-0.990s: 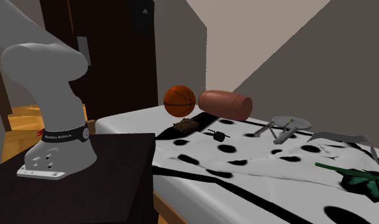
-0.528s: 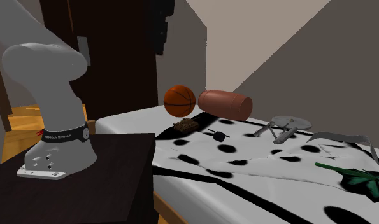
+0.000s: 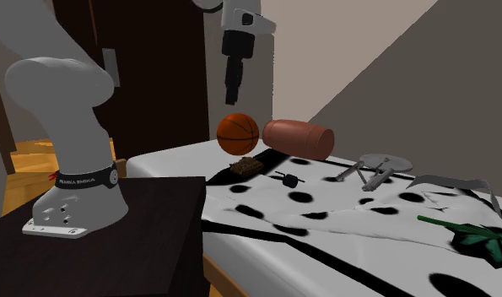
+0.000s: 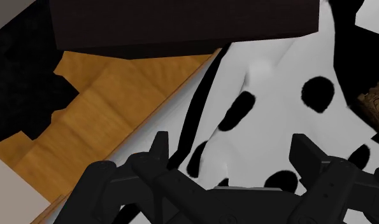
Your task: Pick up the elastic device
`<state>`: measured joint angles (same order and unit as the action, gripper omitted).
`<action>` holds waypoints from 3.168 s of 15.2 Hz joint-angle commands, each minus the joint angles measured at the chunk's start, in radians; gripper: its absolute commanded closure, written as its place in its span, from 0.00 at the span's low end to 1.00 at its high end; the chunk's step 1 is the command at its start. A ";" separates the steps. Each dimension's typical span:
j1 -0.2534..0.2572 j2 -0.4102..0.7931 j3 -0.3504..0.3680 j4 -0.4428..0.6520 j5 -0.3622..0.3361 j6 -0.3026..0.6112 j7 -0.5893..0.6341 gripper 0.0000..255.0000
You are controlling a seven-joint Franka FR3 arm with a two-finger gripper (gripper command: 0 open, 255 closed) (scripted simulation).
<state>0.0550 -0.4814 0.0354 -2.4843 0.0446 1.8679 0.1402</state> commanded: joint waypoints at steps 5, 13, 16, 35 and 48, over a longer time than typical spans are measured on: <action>0.033 0.195 0.042 0.023 0.044 0.180 0.042 0.00; 0.074 0.488 0.090 0.135 0.075 0.372 0.095 0.00; 0.089 0.600 0.104 0.198 0.077 0.427 0.116 0.00; 0.203 1.237 0.123 0.733 0.045 0.557 0.214 0.00; 0.206 1.288 0.120 0.752 0.042 0.589 0.210 1.00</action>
<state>0.2614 0.8071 0.1555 -1.7325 0.0869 2.4574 0.3503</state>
